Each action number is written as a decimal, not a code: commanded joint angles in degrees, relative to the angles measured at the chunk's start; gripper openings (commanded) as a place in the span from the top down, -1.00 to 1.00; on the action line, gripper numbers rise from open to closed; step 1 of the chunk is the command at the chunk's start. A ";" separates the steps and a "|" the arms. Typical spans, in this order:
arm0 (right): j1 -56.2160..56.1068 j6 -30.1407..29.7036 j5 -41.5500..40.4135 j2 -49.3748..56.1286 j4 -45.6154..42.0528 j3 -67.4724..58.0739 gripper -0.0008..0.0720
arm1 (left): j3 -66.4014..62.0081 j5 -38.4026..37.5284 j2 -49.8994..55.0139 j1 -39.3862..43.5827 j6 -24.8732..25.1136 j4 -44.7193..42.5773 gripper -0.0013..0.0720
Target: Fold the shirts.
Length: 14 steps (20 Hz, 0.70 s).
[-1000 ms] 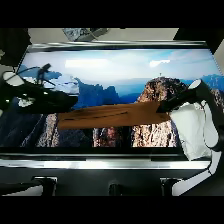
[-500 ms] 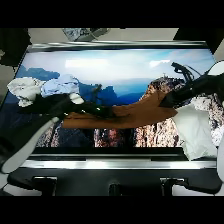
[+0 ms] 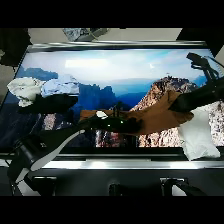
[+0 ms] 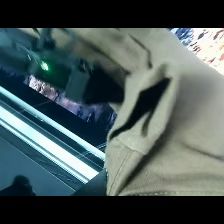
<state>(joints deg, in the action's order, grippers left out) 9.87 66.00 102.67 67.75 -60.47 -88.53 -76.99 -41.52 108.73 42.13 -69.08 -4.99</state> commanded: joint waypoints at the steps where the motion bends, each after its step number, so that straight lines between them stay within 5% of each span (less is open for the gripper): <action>1: -0.09 1.36 -2.89 -0.15 -0.37 -0.02 0.88 | -0.79 -0.68 0.57 0.24 7.87 6.12 0.90; 7: -11.58 2.03 -15.28 8.20 6.75 -0.02 0.88 | 2.16 -7.30 -18.38 -19.19 3.52 -24.59 0.91; 14: -28.00 -0.35 -35.32 26.67 24.13 -0.09 0.88 | 4.07 -13.53 -47.19 -49.05 3.69 -31.69 0.90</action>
<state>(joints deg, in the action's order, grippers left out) -12.12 67.37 76.20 87.07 -45.08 -88.53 -73.36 -52.56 71.70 3.86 -65.23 -32.93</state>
